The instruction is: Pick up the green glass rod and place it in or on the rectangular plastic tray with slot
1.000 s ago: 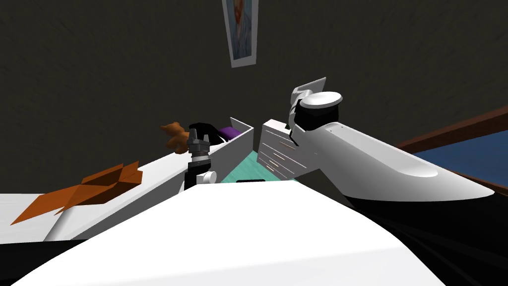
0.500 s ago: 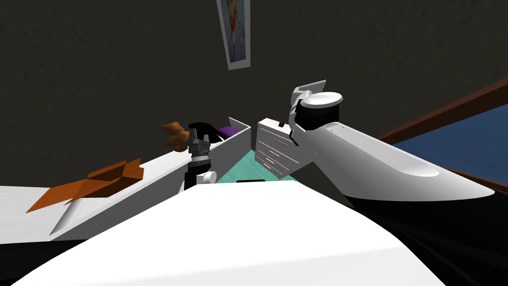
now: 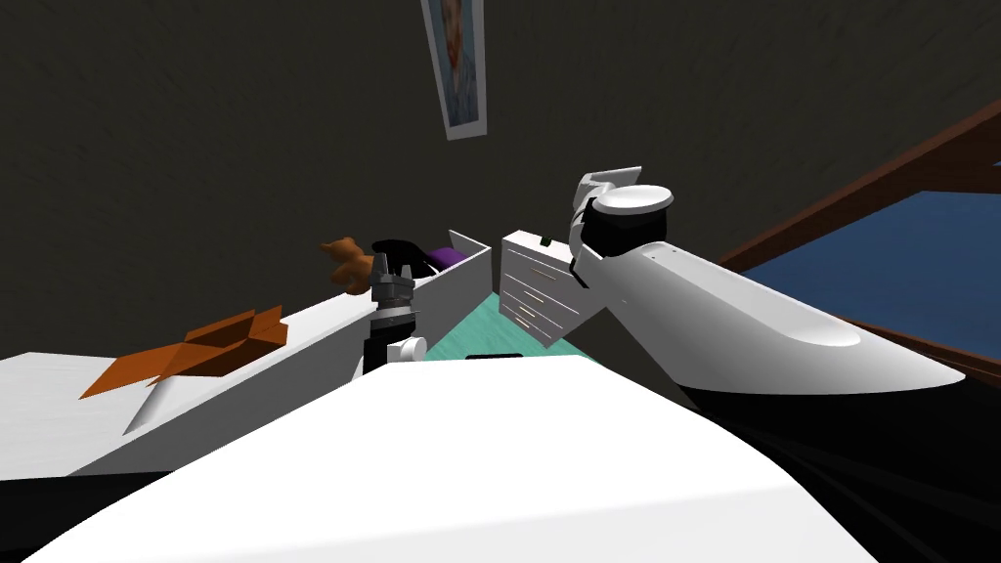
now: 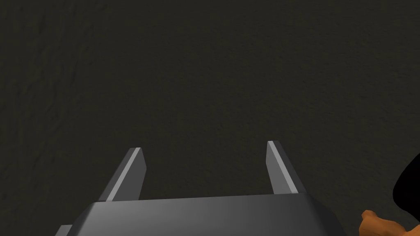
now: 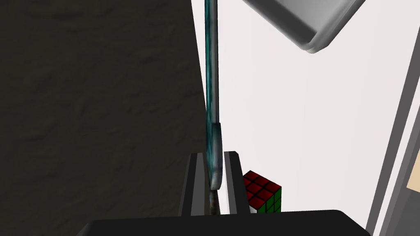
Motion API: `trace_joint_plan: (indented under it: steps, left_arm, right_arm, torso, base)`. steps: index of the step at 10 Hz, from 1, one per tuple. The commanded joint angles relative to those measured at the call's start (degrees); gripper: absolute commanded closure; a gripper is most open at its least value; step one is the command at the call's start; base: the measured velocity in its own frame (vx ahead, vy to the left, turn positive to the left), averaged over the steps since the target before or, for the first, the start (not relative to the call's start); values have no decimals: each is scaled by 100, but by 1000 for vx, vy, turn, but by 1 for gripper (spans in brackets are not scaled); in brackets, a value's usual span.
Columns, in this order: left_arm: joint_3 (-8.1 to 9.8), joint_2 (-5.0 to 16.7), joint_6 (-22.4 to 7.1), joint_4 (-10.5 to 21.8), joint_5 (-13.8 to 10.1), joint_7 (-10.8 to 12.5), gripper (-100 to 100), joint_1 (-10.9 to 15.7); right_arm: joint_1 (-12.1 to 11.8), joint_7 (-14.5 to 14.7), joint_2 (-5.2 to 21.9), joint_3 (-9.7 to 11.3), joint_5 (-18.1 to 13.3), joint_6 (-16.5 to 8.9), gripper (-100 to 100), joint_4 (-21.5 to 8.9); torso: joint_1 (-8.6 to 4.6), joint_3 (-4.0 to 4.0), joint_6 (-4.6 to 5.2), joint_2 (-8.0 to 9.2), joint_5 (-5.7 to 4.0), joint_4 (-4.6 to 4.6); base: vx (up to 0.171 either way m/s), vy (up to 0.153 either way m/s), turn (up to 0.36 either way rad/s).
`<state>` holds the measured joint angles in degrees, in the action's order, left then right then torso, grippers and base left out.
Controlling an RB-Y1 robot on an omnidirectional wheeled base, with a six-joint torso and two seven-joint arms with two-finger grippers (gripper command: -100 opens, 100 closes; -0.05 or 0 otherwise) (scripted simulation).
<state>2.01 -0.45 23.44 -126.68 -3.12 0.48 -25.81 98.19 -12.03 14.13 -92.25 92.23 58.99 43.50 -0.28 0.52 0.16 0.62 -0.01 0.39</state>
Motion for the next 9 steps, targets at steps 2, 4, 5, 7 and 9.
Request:
trace_joint_plan:
  steps: [2, 4, 5, 7, 9]
  left_arm:
    - [0, 0, 0, 0, 0, 0, 0, 0]
    - [0, 0, 0, 0, 0, 0, 0, 0]
    - [0, 0, 0, 0, 0, 0, 0, 0]
    - [0, 0, 0, 0, 0, 0, 0, 0]
    - [0, 0, 0, 0, 0, 0, 0, 0]
  right_arm:
    - [-53, 47, 74, -65, 161, -365, 100, -112]
    - [-83, 98, 108, -107, 257, -568, 100, -146]
    - [-115, 151, 144, -146, 345, -767, 100, -182]
    - [-188, 262, 216, -217, 493, -1100, 100, -259]
    - [-228, 317, 251, -248, 553, -1325, 100, -299]
  torso:
    - [6, -5, 0, -7, 0, -3]
    - [7, -5, -2, -4, 1, -6]
    - [15, -7, -1, -7, 3, -7]
    - [10, -9, 0, -10, 3, -9]
    - [10, -11, 3, -14, 3, -10]
  base:
    - [-72, -45, 6]
    - [-99, -39, 5]
    - [-86, -26, 3]
    - [-102, -49, 8]
    - [-66, -28, 2]
